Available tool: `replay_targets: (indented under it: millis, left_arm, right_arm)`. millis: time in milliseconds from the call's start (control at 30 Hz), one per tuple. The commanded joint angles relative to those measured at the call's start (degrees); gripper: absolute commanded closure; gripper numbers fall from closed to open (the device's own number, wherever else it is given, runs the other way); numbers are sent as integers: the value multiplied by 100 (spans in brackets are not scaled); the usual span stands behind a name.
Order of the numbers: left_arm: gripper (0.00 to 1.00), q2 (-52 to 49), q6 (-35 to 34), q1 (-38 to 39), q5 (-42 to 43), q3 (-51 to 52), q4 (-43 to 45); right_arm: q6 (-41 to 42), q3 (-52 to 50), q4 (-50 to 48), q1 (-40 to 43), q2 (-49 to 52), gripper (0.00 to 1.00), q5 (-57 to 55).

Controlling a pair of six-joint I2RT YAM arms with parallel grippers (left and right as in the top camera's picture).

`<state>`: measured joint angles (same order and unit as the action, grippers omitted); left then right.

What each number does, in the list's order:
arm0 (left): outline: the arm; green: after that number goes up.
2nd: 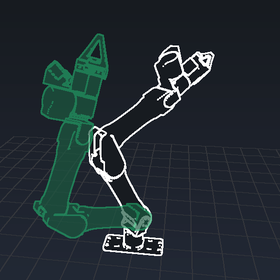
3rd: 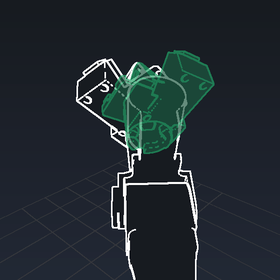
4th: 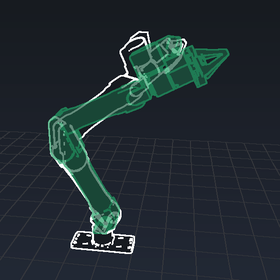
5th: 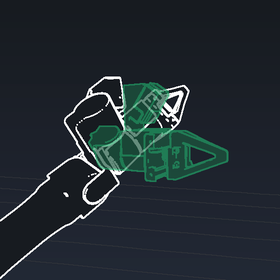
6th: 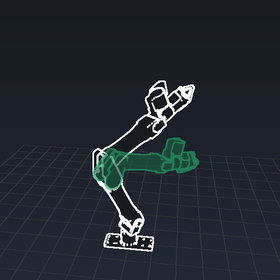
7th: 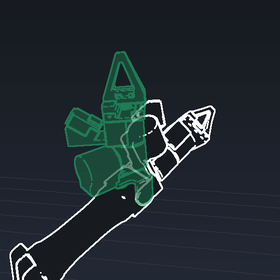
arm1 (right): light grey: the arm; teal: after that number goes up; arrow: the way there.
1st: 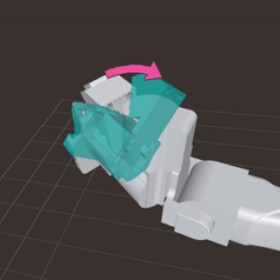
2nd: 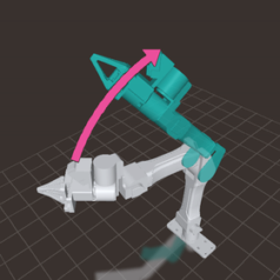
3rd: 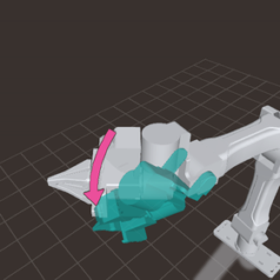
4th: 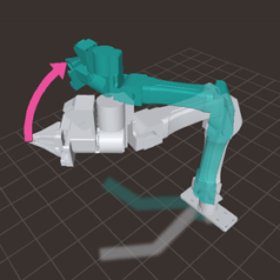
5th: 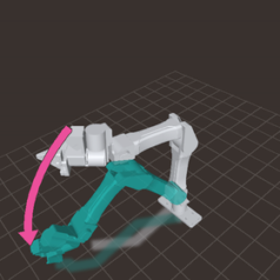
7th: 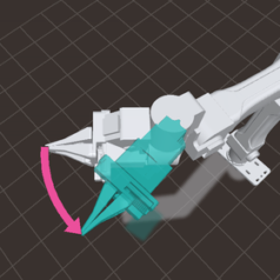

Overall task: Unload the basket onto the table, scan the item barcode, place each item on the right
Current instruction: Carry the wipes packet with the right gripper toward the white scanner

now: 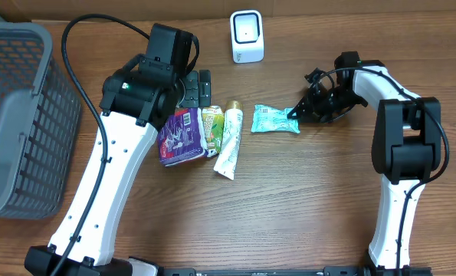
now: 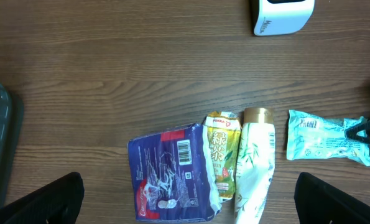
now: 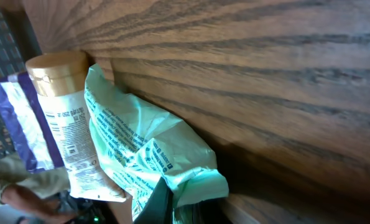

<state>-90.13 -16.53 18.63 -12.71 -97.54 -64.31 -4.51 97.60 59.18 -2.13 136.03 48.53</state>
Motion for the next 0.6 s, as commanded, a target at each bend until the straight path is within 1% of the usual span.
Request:
replay_targets:
  millis: [0,167,233,400,567]
  left_arm:
    - [0,-28,-59,-33,-120,-114,2]
    - [0,-28,-59,-33,-120,-114,2]
    - [1,-28,-59,-33,-120,-114,2]
    - [0,-28,-59,-33,-120,-114,2]
    - [0,-28,-59,-33,-120,-114,2]
  right_arm:
    - [-96,-74,136,116,-409,96,-72]
    - [-1283,-74,828,83,-1622,96,-87]
    - [-1596,-74,1019,61,-2092,96,-92]
    - [-1657,-74,1161,59,-3167,96,-85]
    - [-1650,-74,1259,52,-3856,96,-81]
